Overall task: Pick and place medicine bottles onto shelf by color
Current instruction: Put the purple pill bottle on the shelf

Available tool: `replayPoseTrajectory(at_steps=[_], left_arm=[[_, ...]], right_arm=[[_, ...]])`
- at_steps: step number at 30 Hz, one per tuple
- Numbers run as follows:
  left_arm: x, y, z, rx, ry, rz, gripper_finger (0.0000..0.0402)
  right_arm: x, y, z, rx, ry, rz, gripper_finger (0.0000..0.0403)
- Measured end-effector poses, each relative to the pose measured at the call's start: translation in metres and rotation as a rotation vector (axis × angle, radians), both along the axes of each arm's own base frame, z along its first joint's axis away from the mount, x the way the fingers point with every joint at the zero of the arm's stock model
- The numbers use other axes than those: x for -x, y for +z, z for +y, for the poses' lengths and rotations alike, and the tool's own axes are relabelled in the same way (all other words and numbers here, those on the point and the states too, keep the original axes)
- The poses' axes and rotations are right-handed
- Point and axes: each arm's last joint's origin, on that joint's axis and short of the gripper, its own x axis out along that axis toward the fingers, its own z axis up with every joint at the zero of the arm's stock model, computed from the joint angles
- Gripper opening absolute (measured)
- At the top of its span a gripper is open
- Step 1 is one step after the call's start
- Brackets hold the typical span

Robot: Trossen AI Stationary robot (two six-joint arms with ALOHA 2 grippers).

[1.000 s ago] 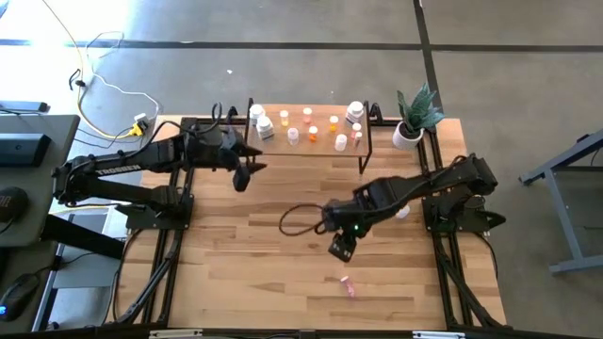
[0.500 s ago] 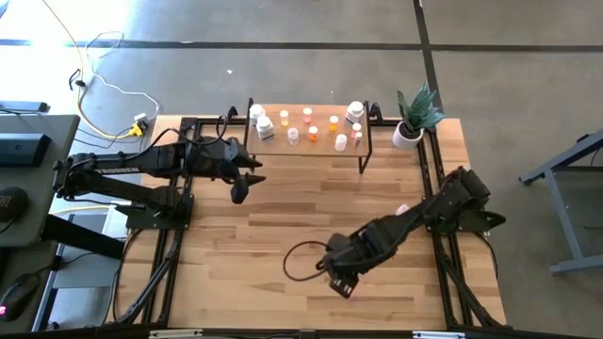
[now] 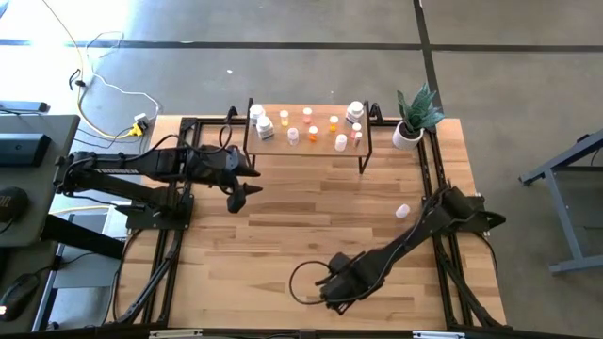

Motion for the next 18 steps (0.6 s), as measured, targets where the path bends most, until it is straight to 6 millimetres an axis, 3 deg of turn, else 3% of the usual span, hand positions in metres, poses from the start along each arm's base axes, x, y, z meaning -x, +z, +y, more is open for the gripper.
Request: replayPoseTrajectory(at_steps=[6,18], left_arm=[[0.000,0.000,-0.002,-0.017,0.011,0.003,0.0214],[0.000,0.000,-0.002,-0.018,0.012,0.005,0.0214]], right_arm=[[-0.006,-0.029,0.012,0.025,-0.026,0.041,0.0202],[-0.013,-0.072,0.017,0.074,-0.037,0.134,0.0201]])
